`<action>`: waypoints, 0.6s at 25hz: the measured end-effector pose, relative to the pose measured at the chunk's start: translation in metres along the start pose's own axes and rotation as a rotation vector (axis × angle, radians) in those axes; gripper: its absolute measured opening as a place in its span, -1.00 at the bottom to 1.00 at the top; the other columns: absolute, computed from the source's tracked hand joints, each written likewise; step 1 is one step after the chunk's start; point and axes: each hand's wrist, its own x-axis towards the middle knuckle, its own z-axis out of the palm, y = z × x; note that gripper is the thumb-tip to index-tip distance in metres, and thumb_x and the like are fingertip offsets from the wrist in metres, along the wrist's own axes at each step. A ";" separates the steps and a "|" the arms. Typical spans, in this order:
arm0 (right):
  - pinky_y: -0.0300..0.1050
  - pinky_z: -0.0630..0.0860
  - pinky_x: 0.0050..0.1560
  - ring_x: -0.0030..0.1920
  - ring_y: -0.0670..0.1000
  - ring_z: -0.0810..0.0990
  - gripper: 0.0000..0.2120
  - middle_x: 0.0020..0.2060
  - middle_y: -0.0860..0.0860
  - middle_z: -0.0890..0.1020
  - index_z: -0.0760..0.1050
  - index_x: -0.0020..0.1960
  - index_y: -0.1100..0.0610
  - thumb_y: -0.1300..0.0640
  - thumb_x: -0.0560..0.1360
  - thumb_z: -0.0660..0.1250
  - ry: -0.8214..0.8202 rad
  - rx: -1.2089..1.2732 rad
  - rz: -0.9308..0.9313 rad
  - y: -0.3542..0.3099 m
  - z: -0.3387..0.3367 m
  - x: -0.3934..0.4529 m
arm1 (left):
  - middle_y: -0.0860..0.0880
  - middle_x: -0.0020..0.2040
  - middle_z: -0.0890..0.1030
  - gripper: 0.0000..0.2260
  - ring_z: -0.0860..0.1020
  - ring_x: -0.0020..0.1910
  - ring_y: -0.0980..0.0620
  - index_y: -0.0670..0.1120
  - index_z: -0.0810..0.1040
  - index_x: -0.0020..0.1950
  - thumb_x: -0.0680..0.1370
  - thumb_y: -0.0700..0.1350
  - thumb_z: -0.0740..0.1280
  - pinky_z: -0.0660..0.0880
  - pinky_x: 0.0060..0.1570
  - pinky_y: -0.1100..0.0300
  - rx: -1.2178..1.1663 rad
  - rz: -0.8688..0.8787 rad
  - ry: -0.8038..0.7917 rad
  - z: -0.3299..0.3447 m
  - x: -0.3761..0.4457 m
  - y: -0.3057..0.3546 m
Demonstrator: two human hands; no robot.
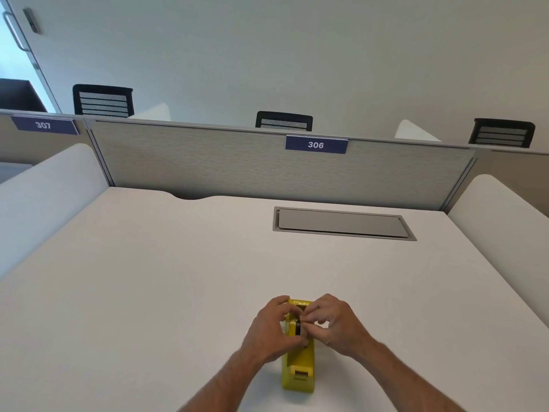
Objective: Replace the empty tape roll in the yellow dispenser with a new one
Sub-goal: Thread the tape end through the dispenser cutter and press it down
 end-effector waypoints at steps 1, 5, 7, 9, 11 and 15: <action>-0.18 0.57 -0.15 -0.05 -0.11 0.55 -0.90 -0.18 -0.28 0.64 0.72 -0.11 -0.03 0.11 0.39 0.48 -0.001 -0.004 -0.006 0.000 0.000 0.000 | 0.15 0.48 0.35 -0.50 0.50 0.23 0.09 0.23 0.57 0.19 0.28 0.17 0.57 0.54 0.22 0.11 0.001 -0.008 -0.004 0.000 0.000 0.001; -0.14 0.60 -0.18 -0.04 -0.09 0.56 -0.86 -0.11 -0.20 0.68 0.71 -0.05 -0.03 0.09 0.40 0.48 -0.002 -0.012 -0.027 0.002 0.000 -0.003 | 0.15 0.49 0.36 -0.49 0.51 0.23 0.09 0.24 0.58 0.20 0.28 0.17 0.58 0.54 0.19 0.14 -0.010 -0.015 -0.001 -0.003 -0.001 0.003; -0.15 0.60 -0.17 -0.02 -0.11 0.56 -0.82 -0.06 -0.19 0.69 0.70 -0.01 -0.04 0.03 0.39 0.49 -0.011 -0.030 -0.038 0.004 0.000 -0.006 | 0.14 0.49 0.36 -0.50 0.52 0.22 0.10 0.22 0.59 0.21 0.29 0.17 0.58 0.52 0.17 0.18 -0.011 -0.005 -0.001 -0.004 -0.002 0.003; -0.16 0.59 -0.13 -0.02 -0.15 0.56 -0.82 -0.05 -0.21 0.70 0.71 -0.01 -0.05 0.01 0.39 0.50 -0.011 -0.047 -0.058 0.006 0.000 -0.007 | 0.14 0.49 0.36 -0.49 0.52 0.22 0.11 0.21 0.59 0.22 0.30 0.17 0.58 0.49 0.15 0.21 -0.011 0.004 -0.004 -0.005 -0.002 0.004; -0.17 0.57 -0.11 -0.04 -0.17 0.55 -0.87 -0.07 -0.21 0.70 0.71 -0.05 -0.06 0.03 0.40 0.50 -0.009 -0.054 -0.081 0.006 0.000 -0.007 | 0.14 0.49 0.36 -0.49 0.52 0.23 0.11 0.21 0.59 0.23 0.30 0.17 0.58 0.48 0.16 0.22 -0.006 0.012 -0.012 -0.007 -0.002 0.004; -0.14 0.58 -0.19 -0.08 -0.15 0.55 -0.93 -0.11 -0.21 0.69 0.70 -0.12 -0.06 0.03 0.41 0.47 0.018 -0.122 -0.148 0.004 -0.001 -0.008 | 0.15 0.49 0.37 -0.46 0.52 0.24 0.11 0.19 0.60 0.24 0.28 0.18 0.58 0.51 0.20 0.19 0.005 0.011 -0.021 -0.008 -0.001 0.004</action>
